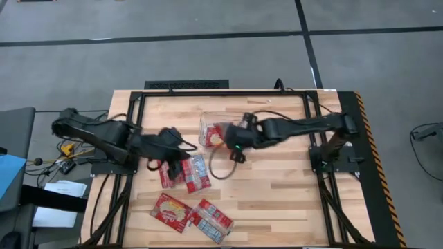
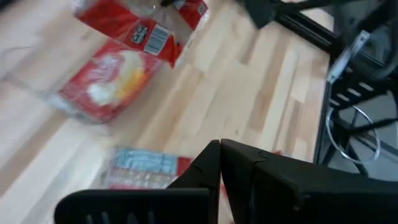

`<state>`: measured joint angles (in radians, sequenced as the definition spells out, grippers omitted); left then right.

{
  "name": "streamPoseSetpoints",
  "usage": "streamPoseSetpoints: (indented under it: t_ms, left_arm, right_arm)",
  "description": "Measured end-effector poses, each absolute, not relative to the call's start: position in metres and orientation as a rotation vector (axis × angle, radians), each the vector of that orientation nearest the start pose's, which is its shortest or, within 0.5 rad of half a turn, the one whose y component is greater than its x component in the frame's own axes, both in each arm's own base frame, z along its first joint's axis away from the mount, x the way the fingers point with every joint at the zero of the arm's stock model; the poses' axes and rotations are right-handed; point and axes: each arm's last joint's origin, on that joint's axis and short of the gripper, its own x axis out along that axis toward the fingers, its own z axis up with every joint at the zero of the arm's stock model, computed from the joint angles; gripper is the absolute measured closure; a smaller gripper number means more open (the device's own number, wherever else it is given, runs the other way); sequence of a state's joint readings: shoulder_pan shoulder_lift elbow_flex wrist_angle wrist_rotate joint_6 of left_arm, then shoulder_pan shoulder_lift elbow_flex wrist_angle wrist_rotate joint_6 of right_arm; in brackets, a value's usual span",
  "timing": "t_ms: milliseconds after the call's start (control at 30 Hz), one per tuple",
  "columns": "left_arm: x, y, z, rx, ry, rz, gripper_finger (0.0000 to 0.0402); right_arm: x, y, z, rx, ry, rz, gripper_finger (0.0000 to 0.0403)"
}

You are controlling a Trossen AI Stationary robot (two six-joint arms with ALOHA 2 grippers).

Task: Sort popcorn bags into baskets
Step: Put the red popcorn bag into the transparent bin

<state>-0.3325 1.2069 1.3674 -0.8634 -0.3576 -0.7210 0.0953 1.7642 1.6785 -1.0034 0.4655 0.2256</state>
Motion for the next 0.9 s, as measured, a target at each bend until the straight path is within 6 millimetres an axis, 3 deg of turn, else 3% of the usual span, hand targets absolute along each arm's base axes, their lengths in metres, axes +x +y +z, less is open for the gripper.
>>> streamPoseSetpoints:
  t_ms: [100,267,533,700,900]
  left_arm:
    - [0.208,-0.061,0.394,-0.467,0.582,0.294,0.0401]
    - [0.198,-0.06,0.393,-0.458,0.603,0.35,0.0401]
    - [0.199,-0.065,0.387,-0.442,0.644,0.364,0.0401]
    - [0.2,-0.067,0.386,-0.432,0.641,0.373,0.0401]
    - [0.2,-0.067,0.386,-0.437,0.641,0.372,0.0401]
  right_arm:
    - [0.384,0.009,0.307,-0.313,1.11,-0.47,0.0383]
    - [0.412,0.004,0.286,-0.652,1.267,-0.466,0.0386]
    - [0.432,0.004,0.237,-0.961,1.461,-0.485,0.037]
    - [0.436,0.006,0.217,-0.979,1.517,-0.441,0.0372]
    - [0.435,0.014,0.224,-0.874,1.474,-0.373,0.0347]
